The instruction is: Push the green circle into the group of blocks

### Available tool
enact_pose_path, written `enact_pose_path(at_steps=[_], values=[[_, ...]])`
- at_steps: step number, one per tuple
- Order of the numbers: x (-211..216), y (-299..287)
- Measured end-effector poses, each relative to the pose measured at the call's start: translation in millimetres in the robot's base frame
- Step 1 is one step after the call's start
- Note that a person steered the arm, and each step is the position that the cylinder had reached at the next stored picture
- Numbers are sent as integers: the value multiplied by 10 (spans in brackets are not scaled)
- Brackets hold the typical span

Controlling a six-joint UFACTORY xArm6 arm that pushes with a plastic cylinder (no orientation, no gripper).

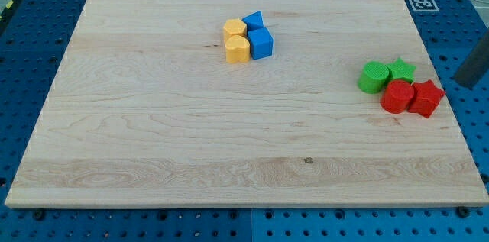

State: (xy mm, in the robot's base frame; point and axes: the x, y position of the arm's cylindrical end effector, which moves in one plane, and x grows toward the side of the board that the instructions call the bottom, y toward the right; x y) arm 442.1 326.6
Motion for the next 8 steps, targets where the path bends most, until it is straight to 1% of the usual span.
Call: enact_pose_path(at_steps=[2,3,4,7,8], values=[[74,-512],[40,-741],[-135,-961],[-128,-1393],[-155,-1393]])
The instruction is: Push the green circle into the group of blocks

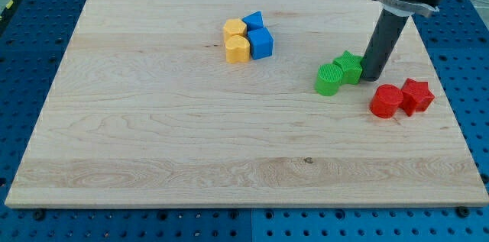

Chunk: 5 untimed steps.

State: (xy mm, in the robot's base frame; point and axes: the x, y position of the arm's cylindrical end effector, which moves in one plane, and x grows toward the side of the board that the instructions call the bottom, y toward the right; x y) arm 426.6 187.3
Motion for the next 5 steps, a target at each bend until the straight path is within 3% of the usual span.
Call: enact_pose_path(at_steps=[3,4,5], values=[[-366,-91],[-272,260],[124,546]])
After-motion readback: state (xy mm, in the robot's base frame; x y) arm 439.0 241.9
